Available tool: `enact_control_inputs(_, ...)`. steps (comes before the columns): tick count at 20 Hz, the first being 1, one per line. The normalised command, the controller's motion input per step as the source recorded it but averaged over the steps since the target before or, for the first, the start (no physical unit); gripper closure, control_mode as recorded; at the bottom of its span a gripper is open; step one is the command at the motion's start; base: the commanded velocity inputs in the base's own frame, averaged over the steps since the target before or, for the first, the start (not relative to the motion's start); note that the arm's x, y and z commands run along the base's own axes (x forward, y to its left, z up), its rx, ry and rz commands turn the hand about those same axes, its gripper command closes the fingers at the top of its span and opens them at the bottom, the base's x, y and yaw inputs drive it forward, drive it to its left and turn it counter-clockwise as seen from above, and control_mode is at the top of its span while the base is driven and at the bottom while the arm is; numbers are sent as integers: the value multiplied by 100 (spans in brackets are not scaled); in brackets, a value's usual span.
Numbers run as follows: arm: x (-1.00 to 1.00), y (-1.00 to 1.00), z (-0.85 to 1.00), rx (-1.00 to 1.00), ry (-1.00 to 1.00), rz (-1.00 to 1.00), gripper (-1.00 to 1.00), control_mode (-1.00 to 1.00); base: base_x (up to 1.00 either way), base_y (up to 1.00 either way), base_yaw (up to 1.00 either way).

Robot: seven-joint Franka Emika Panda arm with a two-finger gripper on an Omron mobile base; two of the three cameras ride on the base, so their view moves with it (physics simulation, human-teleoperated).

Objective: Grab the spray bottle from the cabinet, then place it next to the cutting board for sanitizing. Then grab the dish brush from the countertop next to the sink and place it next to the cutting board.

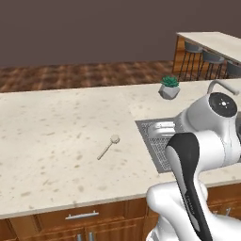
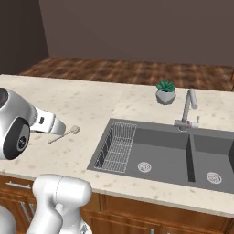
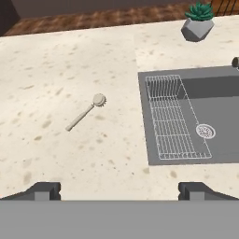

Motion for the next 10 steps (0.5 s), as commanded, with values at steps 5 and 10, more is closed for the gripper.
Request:
enact_control_inputs(5,9,4,0,0,0,0,-100,-100,43,15,-1)
enact_control_inputs(10,42,30,-2,0,3,0,-100,-100,0,0,0)
